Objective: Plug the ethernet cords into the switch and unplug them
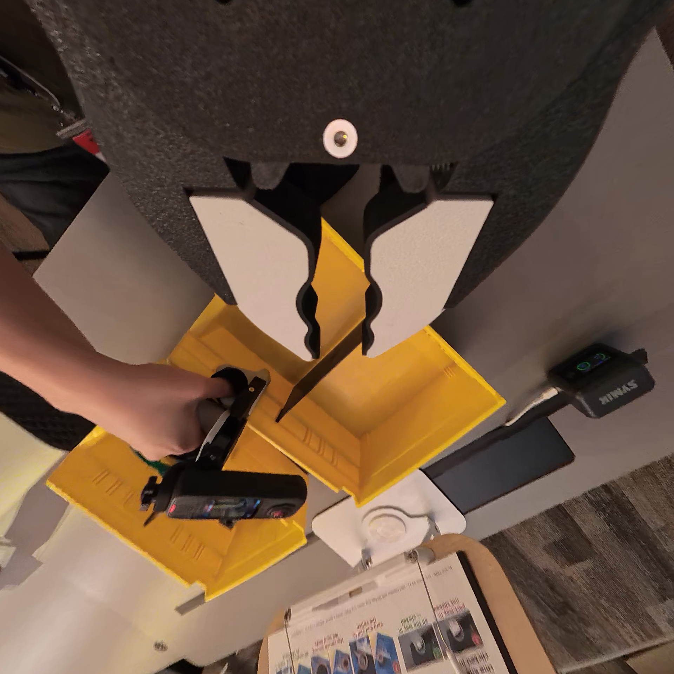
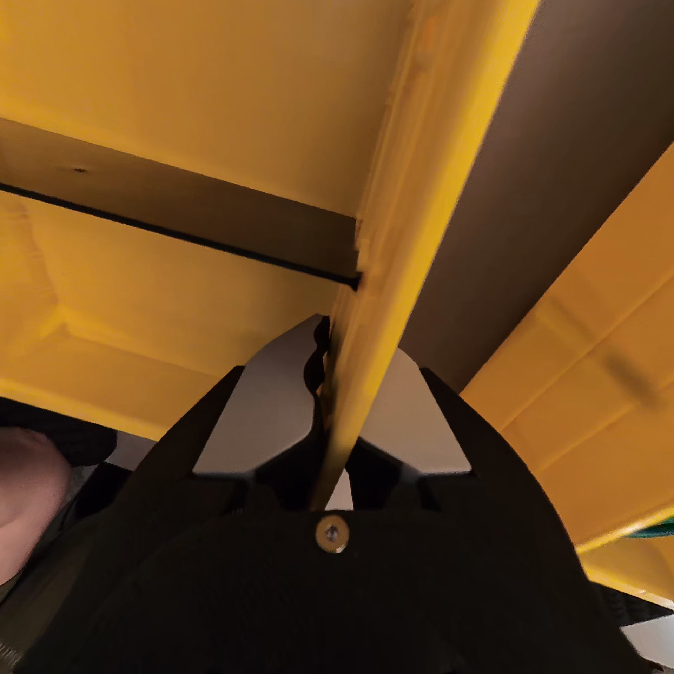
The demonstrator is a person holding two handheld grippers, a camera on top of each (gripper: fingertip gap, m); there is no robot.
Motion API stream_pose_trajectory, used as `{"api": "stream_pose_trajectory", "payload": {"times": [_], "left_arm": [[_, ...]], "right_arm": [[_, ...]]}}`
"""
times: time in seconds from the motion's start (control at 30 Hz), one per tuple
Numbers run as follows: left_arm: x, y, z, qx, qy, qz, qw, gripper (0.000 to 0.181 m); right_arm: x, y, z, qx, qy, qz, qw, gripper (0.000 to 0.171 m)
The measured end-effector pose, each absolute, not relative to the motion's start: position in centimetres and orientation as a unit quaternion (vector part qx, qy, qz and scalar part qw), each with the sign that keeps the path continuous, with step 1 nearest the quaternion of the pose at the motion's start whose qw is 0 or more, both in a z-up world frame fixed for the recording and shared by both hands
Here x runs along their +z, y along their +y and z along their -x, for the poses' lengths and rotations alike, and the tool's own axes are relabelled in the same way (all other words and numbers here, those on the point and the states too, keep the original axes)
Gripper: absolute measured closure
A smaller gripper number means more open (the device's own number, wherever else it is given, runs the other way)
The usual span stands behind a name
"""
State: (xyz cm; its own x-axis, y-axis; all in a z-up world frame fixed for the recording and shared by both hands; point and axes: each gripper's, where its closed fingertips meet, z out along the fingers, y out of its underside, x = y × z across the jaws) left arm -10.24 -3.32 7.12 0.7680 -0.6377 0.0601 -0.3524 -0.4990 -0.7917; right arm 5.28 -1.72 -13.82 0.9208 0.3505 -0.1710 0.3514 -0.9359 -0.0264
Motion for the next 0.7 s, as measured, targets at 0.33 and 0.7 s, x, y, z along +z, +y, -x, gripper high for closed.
{"api": "stream_pose_trajectory", "payload": {"times": [0.33,0.7], "left_arm": [[15.8,-6.3,12.1,-0.251,0.210,0.752,0.572,0.154],[22.3,-13.1,12.6,-0.316,0.205,0.625,0.683,0.150]], "right_arm": [[-10.3,-1.7,-5.9,-0.080,0.196,-0.977,0.022,0.167],[0.8,-2.0,-11.8,-0.110,0.199,-0.973,-0.030,0.166]]}}
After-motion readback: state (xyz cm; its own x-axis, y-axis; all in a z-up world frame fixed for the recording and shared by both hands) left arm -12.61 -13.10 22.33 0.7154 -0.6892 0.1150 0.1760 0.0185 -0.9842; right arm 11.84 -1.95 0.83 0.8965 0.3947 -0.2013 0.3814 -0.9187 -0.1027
